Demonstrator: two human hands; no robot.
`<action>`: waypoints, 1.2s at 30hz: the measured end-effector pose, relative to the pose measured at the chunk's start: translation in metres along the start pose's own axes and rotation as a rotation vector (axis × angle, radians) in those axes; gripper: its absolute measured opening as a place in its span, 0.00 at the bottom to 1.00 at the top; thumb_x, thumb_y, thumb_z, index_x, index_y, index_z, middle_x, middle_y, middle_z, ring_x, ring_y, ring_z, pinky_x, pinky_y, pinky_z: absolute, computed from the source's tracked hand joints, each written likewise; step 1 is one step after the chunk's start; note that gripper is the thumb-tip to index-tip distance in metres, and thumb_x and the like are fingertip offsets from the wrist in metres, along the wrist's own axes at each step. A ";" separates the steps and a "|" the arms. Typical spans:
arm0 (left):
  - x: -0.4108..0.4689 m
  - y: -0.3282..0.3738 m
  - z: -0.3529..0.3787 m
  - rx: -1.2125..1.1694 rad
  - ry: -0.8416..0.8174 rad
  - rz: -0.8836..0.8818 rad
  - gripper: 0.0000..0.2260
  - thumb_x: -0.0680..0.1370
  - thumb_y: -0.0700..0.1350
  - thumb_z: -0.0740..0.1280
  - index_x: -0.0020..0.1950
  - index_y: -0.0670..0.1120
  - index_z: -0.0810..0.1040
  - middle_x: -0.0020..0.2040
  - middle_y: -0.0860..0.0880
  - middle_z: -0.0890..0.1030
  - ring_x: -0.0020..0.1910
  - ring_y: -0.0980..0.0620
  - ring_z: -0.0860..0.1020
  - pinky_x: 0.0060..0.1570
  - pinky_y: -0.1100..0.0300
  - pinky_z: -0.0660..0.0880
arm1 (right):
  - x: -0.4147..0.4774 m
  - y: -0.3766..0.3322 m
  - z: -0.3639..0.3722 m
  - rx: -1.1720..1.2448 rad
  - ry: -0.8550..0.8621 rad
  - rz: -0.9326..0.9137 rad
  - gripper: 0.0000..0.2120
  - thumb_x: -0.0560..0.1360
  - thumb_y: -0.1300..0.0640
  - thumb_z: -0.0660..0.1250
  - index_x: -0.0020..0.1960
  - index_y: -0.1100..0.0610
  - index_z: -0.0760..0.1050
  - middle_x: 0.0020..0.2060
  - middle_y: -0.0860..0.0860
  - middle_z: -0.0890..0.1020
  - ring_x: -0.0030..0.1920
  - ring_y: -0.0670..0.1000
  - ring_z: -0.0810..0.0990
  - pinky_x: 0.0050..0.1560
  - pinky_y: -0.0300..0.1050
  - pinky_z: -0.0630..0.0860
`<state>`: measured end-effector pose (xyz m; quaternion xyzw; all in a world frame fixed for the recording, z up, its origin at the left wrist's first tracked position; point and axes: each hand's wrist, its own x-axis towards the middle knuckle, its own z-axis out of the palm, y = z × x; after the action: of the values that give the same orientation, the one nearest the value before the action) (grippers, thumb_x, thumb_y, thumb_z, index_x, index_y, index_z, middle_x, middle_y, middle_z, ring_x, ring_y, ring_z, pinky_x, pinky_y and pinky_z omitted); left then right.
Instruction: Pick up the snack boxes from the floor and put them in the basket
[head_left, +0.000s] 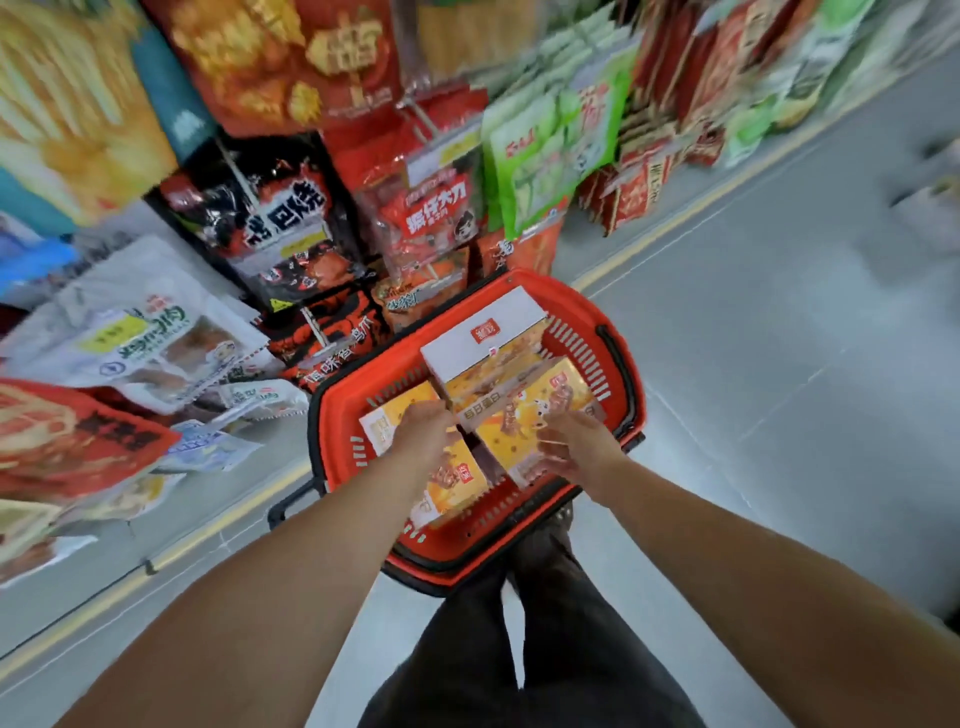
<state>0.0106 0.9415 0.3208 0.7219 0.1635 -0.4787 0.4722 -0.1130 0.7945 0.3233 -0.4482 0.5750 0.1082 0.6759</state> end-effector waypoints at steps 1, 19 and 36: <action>-0.011 0.010 0.004 0.018 0.003 0.034 0.08 0.79 0.42 0.63 0.58 0.45 0.74 0.55 0.47 0.78 0.53 0.46 0.78 0.53 0.51 0.73 | -0.015 -0.003 -0.010 0.059 0.020 -0.047 0.07 0.78 0.56 0.65 0.54 0.57 0.75 0.45 0.54 0.80 0.44 0.51 0.80 0.47 0.48 0.79; -0.198 0.061 0.264 0.067 -0.480 0.430 0.08 0.80 0.37 0.56 0.47 0.49 0.70 0.40 0.51 0.75 0.35 0.56 0.74 0.33 0.63 0.65 | -0.160 0.021 -0.226 0.841 0.306 -0.427 0.03 0.77 0.56 0.66 0.47 0.55 0.73 0.40 0.51 0.77 0.39 0.48 0.76 0.43 0.40 0.75; -0.167 0.023 0.425 -0.004 -0.327 0.250 0.10 0.80 0.37 0.56 0.44 0.49 0.70 0.40 0.51 0.76 0.36 0.55 0.74 0.36 0.61 0.66 | -0.114 -0.002 -0.413 0.635 0.290 -0.342 0.04 0.76 0.57 0.66 0.43 0.54 0.73 0.38 0.50 0.77 0.36 0.47 0.75 0.42 0.39 0.73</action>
<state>-0.2836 0.6094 0.4335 0.6482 -0.0051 -0.5269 0.5496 -0.4283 0.5339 0.4503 -0.3169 0.5863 -0.2539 0.7009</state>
